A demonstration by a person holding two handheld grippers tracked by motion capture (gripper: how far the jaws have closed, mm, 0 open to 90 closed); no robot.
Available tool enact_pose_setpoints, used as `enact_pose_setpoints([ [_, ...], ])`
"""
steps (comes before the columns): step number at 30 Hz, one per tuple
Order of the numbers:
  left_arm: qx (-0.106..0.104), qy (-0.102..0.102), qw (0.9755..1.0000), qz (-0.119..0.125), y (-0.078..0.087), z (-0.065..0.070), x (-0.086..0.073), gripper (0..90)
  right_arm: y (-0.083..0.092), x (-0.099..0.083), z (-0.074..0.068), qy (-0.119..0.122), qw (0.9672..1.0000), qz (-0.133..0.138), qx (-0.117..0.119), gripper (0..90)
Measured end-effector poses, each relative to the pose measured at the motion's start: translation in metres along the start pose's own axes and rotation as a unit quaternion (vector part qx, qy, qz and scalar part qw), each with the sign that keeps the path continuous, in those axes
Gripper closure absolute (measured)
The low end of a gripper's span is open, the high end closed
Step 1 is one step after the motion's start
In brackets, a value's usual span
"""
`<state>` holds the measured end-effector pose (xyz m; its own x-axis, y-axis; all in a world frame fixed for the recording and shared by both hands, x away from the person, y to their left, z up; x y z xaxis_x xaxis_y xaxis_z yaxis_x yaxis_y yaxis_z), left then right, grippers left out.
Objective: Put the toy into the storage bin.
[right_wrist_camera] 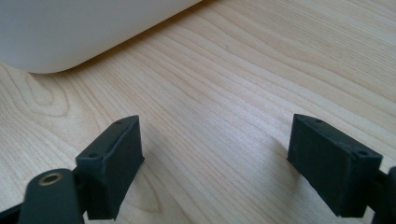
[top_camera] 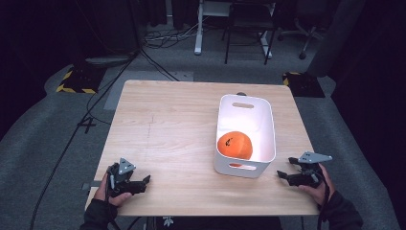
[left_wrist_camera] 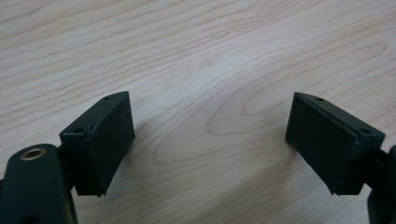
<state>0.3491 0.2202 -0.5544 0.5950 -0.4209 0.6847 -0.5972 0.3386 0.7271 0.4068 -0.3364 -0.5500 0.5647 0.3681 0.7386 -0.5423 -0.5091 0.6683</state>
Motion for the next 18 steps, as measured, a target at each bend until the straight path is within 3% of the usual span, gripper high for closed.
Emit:
enact_pose_setpoints([
  [18,0.001,0.0,1.0,0.0,0.0,-0.0001,0.0,15.4,0.0,0.0,0.0,0.0,1.0,0.0,0.0,17.9],
])
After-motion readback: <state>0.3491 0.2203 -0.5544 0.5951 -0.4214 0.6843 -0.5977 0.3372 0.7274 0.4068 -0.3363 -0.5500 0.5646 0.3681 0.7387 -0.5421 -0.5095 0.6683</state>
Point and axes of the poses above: each handheld gripper's, and its own axes: y roughly backward along the jaws, x roughly out of its top, z roughly to its right, the point moved 7 cm from there along -y, roughly forward along the jaws, and after that the axes turned 7 degrees about -y, right-handed, at the moved point
